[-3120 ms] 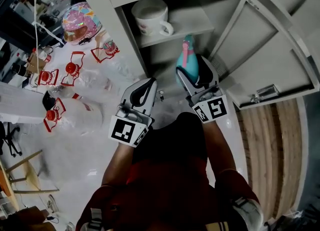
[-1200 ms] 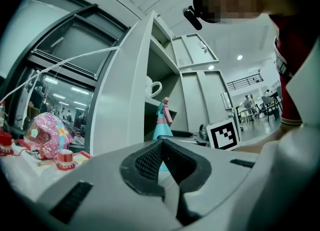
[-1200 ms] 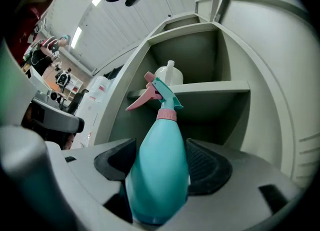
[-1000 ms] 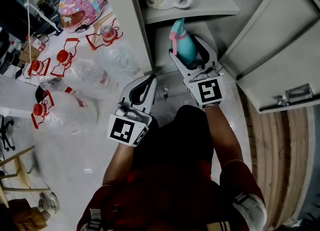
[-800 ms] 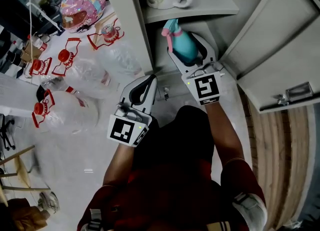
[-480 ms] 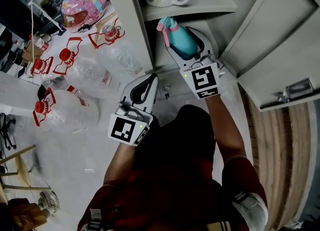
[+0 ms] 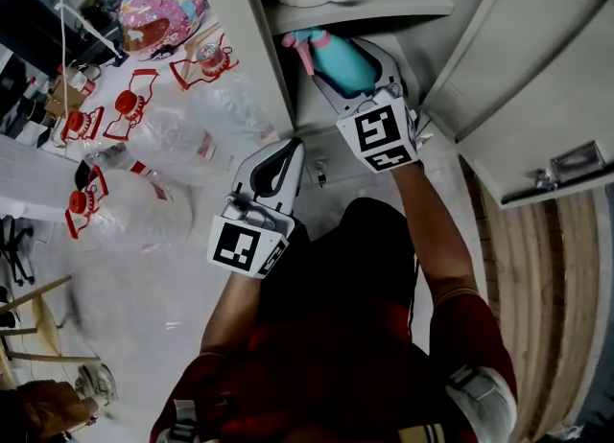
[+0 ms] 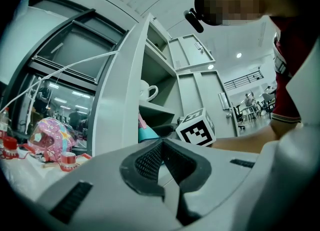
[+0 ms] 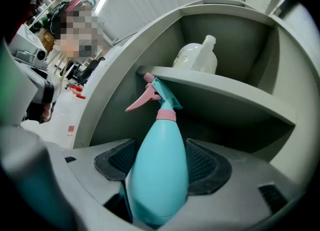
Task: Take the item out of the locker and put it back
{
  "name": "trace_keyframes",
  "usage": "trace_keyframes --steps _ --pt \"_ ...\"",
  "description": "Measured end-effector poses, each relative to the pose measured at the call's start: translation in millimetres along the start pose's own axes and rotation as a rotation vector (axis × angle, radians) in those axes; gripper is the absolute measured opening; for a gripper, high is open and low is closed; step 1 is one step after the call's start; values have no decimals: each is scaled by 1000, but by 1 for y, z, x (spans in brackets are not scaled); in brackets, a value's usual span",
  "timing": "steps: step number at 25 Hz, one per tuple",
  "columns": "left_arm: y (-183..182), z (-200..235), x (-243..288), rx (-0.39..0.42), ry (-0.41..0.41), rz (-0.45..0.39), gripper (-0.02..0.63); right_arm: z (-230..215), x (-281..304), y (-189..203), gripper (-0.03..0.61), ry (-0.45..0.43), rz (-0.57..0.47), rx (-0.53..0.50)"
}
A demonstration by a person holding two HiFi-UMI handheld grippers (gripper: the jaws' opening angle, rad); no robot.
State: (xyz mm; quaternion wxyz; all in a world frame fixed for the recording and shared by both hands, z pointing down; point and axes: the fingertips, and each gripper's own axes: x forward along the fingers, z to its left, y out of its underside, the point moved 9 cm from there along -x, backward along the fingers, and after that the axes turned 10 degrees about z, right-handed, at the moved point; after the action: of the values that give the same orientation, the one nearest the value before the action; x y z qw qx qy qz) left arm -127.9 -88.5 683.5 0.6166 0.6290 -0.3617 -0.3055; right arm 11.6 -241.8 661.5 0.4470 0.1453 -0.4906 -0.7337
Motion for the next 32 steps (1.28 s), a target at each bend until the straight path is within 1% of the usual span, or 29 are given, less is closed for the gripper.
trace_keyframes --steps 5,7,9,20,25,32 --pt "0 0 -3 4 -10 3 6 -2 11 -4 311 -5 15 -16" --pt "-1 0 -6 5 -15 2 6 -3 13 -5 311 -6 20 -5" --pt "-2 0 -8 7 -20 -1 6 -5 14 -4 311 -2 20 29" --pt "0 -3 -10 12 -12 -2 6 -26 11 13 311 43 -24 297" --pt "1 -1 -8 10 -8 -1 6 -28 10 22 311 41 -13 359" --pt "1 0 0 3 -1 1 6 -34 16 23 311 16 17 389"
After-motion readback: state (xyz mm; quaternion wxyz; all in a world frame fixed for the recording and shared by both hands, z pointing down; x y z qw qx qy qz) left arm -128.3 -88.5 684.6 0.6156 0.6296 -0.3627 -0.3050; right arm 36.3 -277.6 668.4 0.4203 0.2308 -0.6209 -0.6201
